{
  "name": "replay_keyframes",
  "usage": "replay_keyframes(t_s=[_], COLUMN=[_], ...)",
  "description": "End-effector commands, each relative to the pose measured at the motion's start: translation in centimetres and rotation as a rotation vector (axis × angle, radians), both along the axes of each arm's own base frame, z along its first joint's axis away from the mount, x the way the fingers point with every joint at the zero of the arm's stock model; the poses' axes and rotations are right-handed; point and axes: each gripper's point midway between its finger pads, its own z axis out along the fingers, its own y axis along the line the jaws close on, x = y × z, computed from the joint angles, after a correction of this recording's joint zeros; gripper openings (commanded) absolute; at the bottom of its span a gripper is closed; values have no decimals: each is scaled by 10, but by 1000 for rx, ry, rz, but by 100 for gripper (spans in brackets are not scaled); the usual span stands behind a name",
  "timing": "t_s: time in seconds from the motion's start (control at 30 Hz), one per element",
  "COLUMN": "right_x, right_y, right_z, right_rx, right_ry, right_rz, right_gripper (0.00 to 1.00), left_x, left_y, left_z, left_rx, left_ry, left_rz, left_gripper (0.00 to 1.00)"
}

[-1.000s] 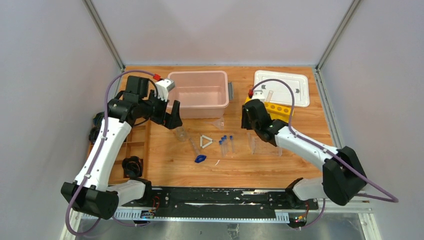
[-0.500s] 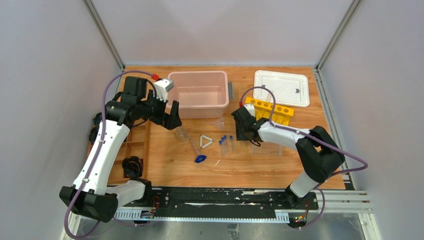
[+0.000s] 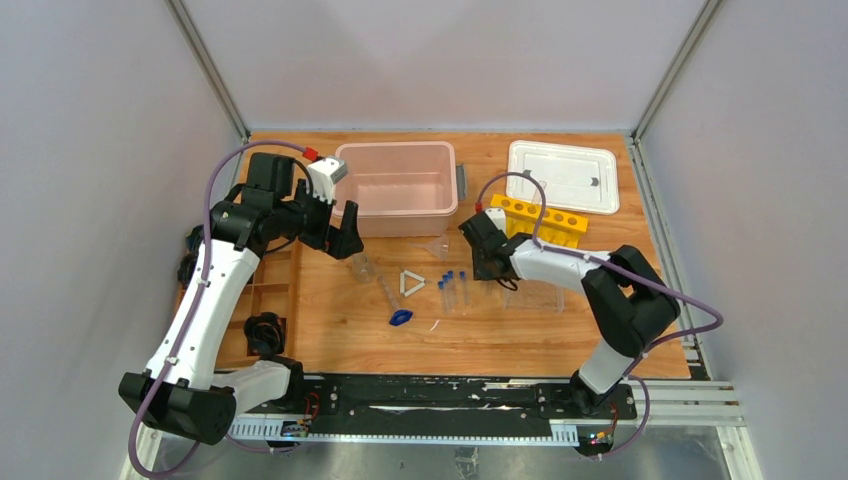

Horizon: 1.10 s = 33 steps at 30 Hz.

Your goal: Organize the chemistry lab equipment

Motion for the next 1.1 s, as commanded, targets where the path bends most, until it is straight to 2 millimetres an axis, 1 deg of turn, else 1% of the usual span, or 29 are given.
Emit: replay_keyframes(t_s=[0.0,0.17,0.27,0.33,0.43,0.5,0.57,0.7,0.8,0.87,0.9,1.0,1.07], right_x=[2,1,1,2,6,10,12,11,5,0,-4,-15,-27], right_y=[11,15,19,22,26,31,38,57,79,96,103,126,146], right_z=[-3,-7,-7,-3,15,35,60,117,159,191,204,248,271], right_rx=[36,47,57,67,90,127,184,304,435,523,555,652,700], right_ry=[38,65,75,76,48,10,-36,-155,-247,-320,-344,-422,-450], right_rz=[-7,-3,3,12,22,33,49,106,170,213,232,270,305], right_gripper=[35,22,10,1,0,0,0,0,0,0,0,0,0], left_x=[2,1,1,1,2,1,0,0,-2,-5,-6,-12,-16], left_y=[0,0,0,0,1,1,0,-2,-4,-8,-11,-21,-29], left_z=[14,16,14,13,15,16,19,20,21,23,25,33,42], left_rx=[-8,-7,-4,-4,2,1,-10,-14,-20,-41,-57,-113,-161], left_ry=[-44,-56,-48,-49,-56,-62,-66,-72,-76,-73,-70,-68,-60], left_rz=[-6,-12,-13,-14,-11,-11,-17,-30,-50,-69,-82,-125,-157], left_gripper=[100,100,100,100,100,100,100,100,100,100,100,98,97])
